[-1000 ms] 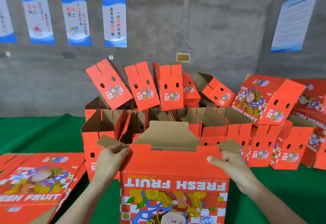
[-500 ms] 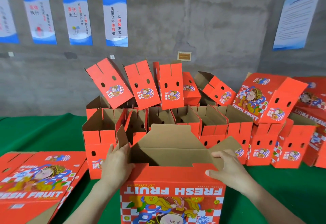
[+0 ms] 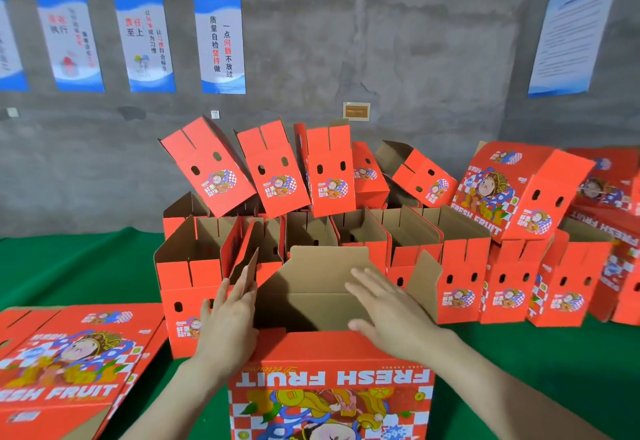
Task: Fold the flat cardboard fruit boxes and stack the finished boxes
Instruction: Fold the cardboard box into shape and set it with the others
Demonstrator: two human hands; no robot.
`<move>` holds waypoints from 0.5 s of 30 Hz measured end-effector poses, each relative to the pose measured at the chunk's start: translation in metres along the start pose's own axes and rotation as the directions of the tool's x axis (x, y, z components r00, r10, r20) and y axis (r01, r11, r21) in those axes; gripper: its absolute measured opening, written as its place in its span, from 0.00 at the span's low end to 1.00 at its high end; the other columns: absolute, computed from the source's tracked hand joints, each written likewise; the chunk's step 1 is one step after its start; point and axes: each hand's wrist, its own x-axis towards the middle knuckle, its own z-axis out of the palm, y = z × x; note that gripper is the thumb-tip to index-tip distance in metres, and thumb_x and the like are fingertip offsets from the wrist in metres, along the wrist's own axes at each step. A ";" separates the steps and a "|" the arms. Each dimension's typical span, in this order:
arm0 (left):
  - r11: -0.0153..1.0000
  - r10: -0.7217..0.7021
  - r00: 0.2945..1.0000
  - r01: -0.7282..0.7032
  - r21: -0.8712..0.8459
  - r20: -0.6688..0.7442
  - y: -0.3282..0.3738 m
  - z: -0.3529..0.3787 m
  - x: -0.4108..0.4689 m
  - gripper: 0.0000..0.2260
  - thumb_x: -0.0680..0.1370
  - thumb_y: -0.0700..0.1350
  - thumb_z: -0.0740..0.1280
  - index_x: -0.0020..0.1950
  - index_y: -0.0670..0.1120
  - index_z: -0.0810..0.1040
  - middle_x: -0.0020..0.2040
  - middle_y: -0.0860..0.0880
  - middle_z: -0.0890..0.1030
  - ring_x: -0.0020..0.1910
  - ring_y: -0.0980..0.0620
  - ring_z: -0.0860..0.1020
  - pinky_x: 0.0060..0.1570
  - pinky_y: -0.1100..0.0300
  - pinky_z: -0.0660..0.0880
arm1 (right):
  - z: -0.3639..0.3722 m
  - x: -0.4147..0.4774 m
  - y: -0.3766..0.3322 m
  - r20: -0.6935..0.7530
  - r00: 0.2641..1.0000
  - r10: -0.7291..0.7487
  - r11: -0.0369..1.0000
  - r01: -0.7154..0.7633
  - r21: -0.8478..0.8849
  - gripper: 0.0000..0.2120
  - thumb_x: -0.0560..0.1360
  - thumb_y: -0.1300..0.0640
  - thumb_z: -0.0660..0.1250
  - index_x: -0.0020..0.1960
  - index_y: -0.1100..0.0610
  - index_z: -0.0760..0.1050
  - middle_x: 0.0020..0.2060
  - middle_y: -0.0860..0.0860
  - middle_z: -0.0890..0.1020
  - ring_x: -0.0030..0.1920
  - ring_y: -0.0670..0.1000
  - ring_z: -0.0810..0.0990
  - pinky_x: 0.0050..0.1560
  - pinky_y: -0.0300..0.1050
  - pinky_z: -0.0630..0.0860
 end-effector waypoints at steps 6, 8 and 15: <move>0.909 0.360 0.933 -0.350 -0.227 0.003 -0.010 0.001 0.001 0.45 0.76 0.42 0.68 0.74 0.63 0.35 0.78 0.54 0.52 0.76 0.51 0.54 0.75 0.55 0.54 | 0.025 0.022 0.012 0.218 0.969 0.118 0.989 -0.133 0.057 0.42 0.75 0.30 0.53 0.78 0.47 0.36 0.74 0.43 0.30 0.73 0.50 0.26 0.74 0.59 0.35; 0.832 0.437 0.896 -0.371 -0.413 0.076 -0.008 0.000 0.001 0.40 0.77 0.52 0.66 0.74 0.66 0.38 0.73 0.56 0.66 0.72 0.57 0.64 0.71 0.61 0.60 | 0.026 0.020 0.015 0.219 0.969 0.111 0.989 -0.129 0.068 0.43 0.74 0.29 0.53 0.78 0.46 0.37 0.74 0.42 0.30 0.73 0.49 0.26 0.74 0.59 0.35; 0.963 0.244 0.963 -0.228 -0.141 0.109 -0.003 0.009 0.036 0.22 0.79 0.46 0.61 0.72 0.58 0.67 0.69 0.46 0.63 0.71 0.44 0.60 0.68 0.57 0.58 | 0.020 0.015 0.009 0.150 0.984 0.099 0.988 -0.115 0.102 0.41 0.74 0.31 0.55 0.79 0.47 0.43 0.76 0.43 0.33 0.75 0.49 0.29 0.75 0.54 0.36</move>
